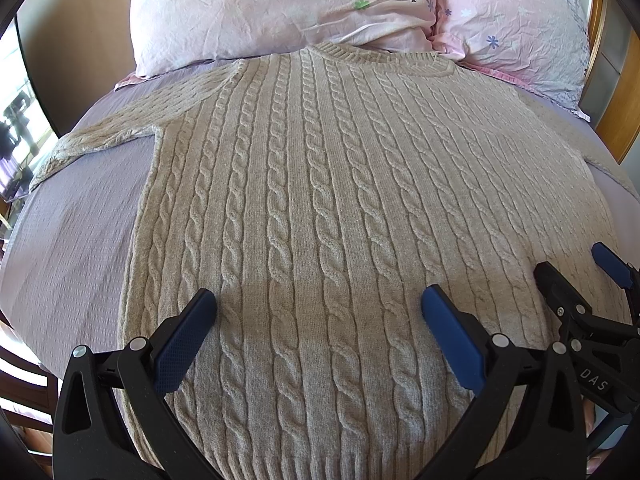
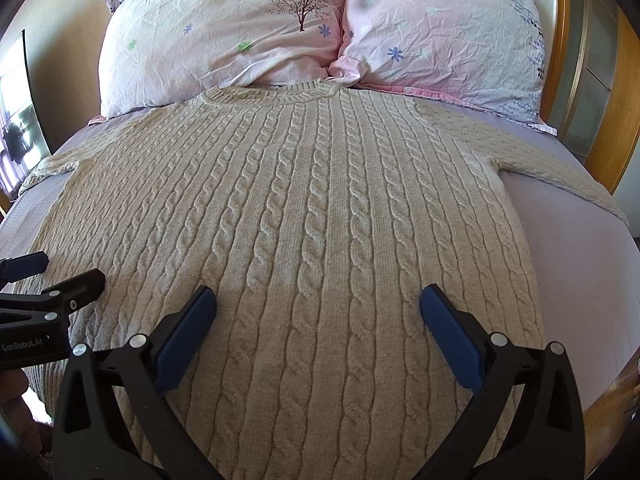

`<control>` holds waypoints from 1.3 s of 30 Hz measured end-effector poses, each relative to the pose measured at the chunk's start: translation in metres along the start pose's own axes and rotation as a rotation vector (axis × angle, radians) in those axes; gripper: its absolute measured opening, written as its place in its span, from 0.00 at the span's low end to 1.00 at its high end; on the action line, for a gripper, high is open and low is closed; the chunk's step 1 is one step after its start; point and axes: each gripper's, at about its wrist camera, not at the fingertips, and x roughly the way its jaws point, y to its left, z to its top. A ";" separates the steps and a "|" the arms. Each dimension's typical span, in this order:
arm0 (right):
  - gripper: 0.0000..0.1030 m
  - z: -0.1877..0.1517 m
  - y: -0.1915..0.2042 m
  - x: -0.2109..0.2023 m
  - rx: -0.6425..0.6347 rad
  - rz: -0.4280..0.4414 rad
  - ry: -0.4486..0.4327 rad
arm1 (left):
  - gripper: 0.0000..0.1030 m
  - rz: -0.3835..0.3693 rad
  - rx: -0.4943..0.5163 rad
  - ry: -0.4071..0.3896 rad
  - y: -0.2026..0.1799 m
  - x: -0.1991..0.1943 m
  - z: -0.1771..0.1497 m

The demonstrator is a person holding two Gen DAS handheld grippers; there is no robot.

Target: Fold small clothes

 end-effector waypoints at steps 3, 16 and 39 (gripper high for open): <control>0.98 0.000 0.000 0.000 0.000 0.000 0.000 | 0.99 0.000 0.000 0.000 0.000 0.000 0.000; 0.98 0.000 -0.001 0.000 0.000 0.000 -0.001 | 0.99 0.000 0.000 -0.002 0.000 0.000 0.000; 0.98 0.023 -0.063 -0.016 0.030 0.190 -0.041 | 0.99 -0.021 0.038 0.033 0.001 0.003 0.010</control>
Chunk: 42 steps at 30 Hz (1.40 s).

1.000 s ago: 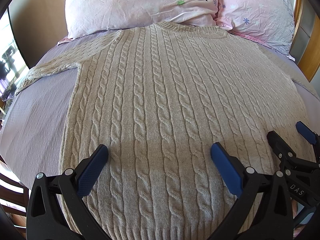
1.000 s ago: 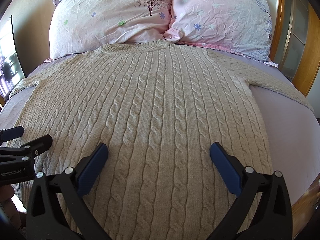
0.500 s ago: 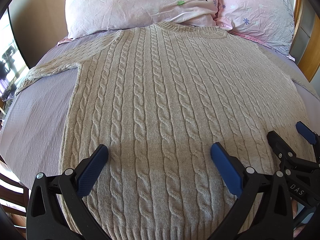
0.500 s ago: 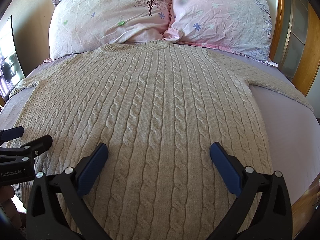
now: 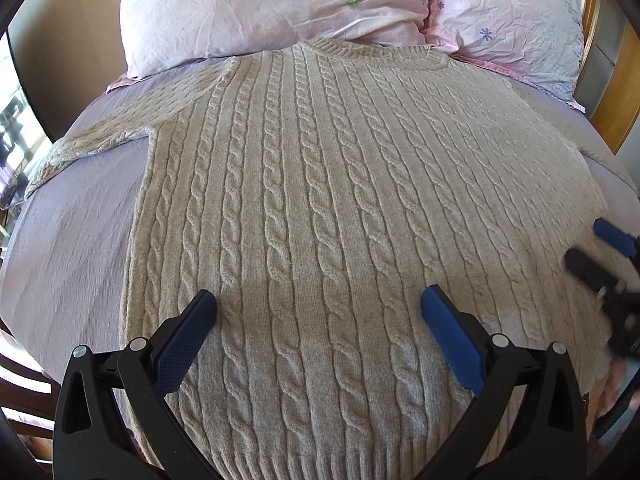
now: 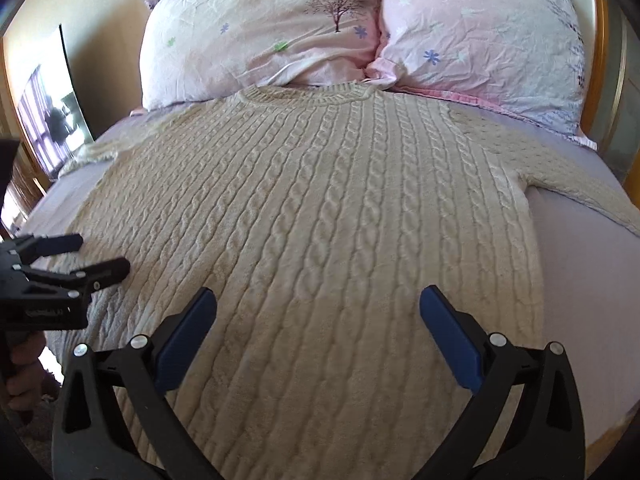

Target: Fold small clothes

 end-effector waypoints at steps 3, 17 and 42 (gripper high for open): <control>0.98 0.031 -0.094 -0.035 0.258 -0.131 -0.146 | 0.99 -0.070 -0.017 0.003 0.013 -0.001 0.011; 0.58 0.033 -0.384 -0.019 1.141 -0.288 -0.142 | 0.99 -0.108 -0.378 -0.335 0.170 -0.007 0.055; 0.64 0.131 0.081 0.071 -0.062 0.442 -0.018 | 0.83 -0.094 -1.001 -0.311 0.363 0.021 0.040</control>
